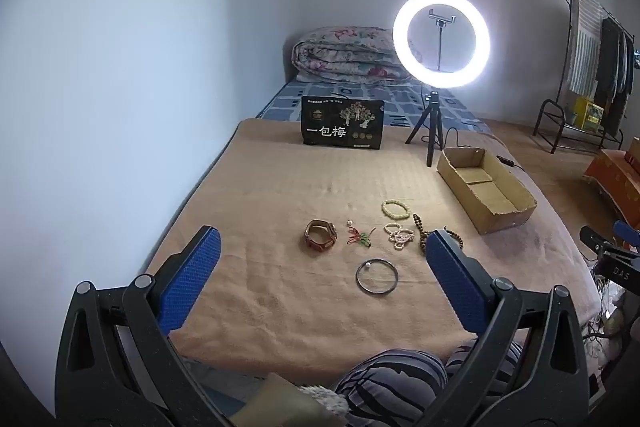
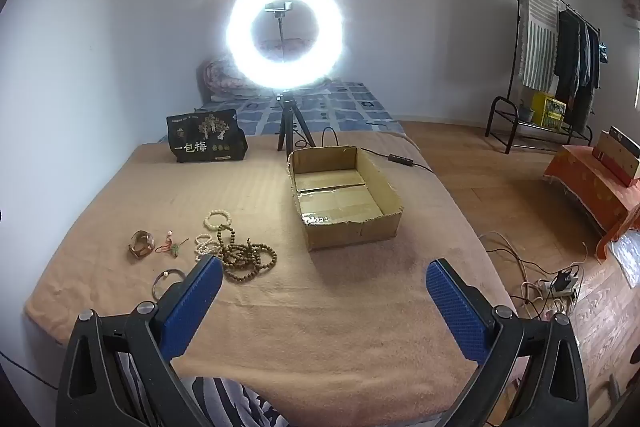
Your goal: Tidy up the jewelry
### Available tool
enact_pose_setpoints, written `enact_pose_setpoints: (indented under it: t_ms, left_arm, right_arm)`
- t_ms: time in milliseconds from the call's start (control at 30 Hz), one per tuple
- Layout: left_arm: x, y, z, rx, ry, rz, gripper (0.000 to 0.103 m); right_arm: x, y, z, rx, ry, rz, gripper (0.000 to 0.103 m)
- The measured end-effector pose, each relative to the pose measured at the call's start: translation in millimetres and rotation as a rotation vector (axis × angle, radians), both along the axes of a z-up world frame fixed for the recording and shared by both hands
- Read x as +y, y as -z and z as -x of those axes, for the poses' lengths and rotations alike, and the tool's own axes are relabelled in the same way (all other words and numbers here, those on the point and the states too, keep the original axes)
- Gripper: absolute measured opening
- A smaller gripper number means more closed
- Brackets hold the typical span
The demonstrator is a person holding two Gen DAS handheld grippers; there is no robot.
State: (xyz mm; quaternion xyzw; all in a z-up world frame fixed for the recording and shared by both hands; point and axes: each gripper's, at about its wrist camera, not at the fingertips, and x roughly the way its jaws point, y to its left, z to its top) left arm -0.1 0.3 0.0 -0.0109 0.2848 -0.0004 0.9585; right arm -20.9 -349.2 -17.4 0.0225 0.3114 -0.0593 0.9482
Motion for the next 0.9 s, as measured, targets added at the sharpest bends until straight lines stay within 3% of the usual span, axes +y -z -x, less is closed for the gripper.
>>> enact_pose_setpoints:
  t_ms: [900]
  left_arm:
    - [-3.1, -10.3, 4.3, -0.029, 0.004, -0.01, 0.103]
  right_arm:
    - [-0.5, 1.6, -1.4, 0.007, -0.002, -0.01, 0.103]
